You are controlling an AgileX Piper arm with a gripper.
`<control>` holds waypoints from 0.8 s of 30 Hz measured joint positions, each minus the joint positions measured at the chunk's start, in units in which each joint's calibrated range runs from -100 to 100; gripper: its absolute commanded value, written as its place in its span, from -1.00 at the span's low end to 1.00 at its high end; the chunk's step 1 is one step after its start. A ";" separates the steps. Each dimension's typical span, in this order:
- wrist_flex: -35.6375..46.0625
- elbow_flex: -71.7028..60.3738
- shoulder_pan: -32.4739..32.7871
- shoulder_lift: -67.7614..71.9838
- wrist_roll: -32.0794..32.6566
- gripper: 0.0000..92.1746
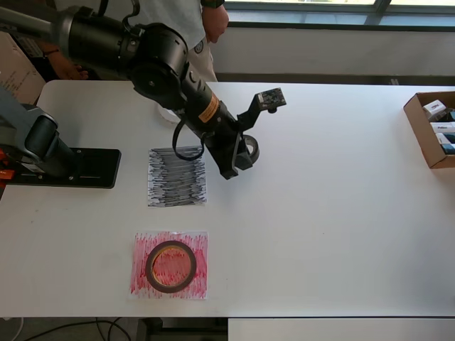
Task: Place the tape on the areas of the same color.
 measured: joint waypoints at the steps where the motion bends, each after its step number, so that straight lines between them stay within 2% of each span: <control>1: -1.96 3.03 0.00 -1.89 -0.92 -1.00; 7: -10.96 18.34 0.00 -10.10 -3.88 -1.00; 15: -18.31 31.82 0.78 -12.52 -3.97 -1.00; 24: -19.55 37.05 0.78 -5.81 -3.97 -1.00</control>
